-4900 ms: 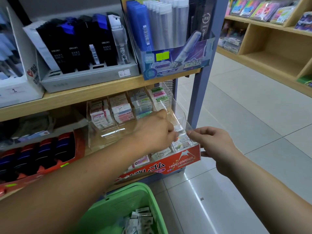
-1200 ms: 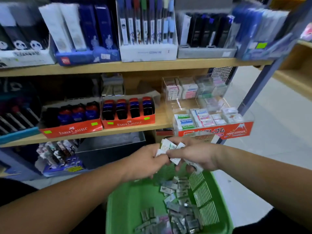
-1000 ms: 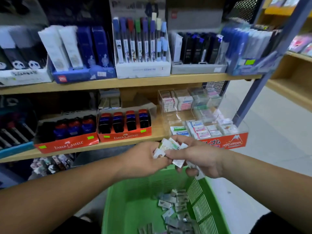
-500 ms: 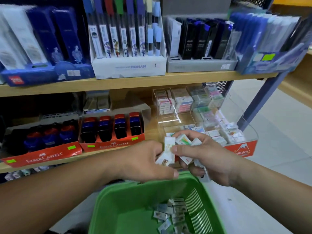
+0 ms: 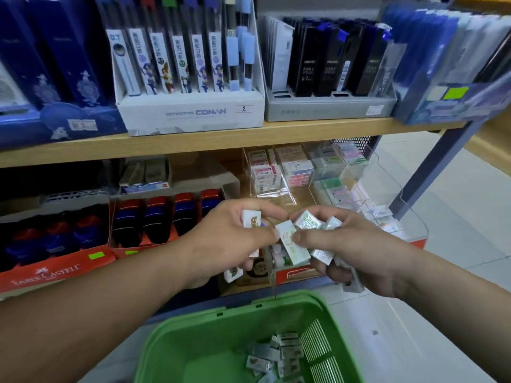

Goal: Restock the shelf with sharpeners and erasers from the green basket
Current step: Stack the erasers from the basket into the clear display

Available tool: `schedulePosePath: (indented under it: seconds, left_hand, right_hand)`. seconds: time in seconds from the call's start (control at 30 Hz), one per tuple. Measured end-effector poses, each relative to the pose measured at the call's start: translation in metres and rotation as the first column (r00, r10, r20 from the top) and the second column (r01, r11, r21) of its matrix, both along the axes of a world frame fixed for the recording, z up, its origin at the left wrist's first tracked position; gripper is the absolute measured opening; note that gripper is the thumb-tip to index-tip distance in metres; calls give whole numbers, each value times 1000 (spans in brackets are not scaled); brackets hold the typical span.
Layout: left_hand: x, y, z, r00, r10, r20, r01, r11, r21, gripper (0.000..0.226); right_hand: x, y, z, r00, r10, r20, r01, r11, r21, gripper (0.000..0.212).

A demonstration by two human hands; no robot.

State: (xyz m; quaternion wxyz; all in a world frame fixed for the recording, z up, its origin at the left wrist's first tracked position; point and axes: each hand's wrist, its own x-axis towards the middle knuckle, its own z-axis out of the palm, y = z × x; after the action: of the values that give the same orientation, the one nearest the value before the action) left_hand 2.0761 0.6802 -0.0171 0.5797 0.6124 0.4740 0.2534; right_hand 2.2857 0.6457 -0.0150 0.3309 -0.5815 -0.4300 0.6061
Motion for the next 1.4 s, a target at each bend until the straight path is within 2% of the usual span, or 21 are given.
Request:
schedulePosePath:
  seconds: [0.17,0.33,0.43,0.5,0.63,0.7,0.77,0.97,1.1,1.17,1.3,1.4]
  left_hand:
    - [11,1,3,999,-1,41,2,1000,-25,9]
    - [19,1,4,994,90,54,-86,994,-62,21]
    - [24,-1,7,999,23,24,-22,1000,-15,30]
    - [30,-2,9,1000,-21,4,21,1000,19,27]
    - [39,3,12,999,29,-43,-26,998,61,11]
    - [45,7,13,994,73,-79,-67,995,73,16]
    - [56,11,13,988,94,-119,-85,993,78,22]
    - [112,30,4,965,57,-255,-16,987,162,17]
    - [150,44,0,929,-16,-369,104,970,219,7]
    - [164,48,-4,898,-43,-437,161,958,238,10]
    - [180,56,-14,771,-55,-635,288,919,270,11]
    - [183,58,-12,689,-96,-718,357,908,221,9]
  right_hand:
    - [14,4,0,1000,23,-13,-23,999,28,28]
    - [21,0,-2,998,41,-38,-40,999,23,30]
    - [26,-1,-1,1000,19,-17,-18,999,39,28]
    - [29,-1,1,1000,-6,-14,7,999,48,27]
    - [51,3,10,974,-223,45,215,968,133,25]
    - [70,6,13,929,-355,107,323,916,238,18]
    - [85,7,11,884,-457,105,415,866,279,15]
    - [118,7,-7,850,-513,114,480,847,230,14]
    - [137,2,-17,842,-536,69,515,835,195,17]
    - [141,-1,-21,841,-539,44,524,832,183,16]
    - [145,-8,-19,844,-535,-35,534,833,145,14]
    - [151,-13,-16,818,-564,-116,573,815,83,15]
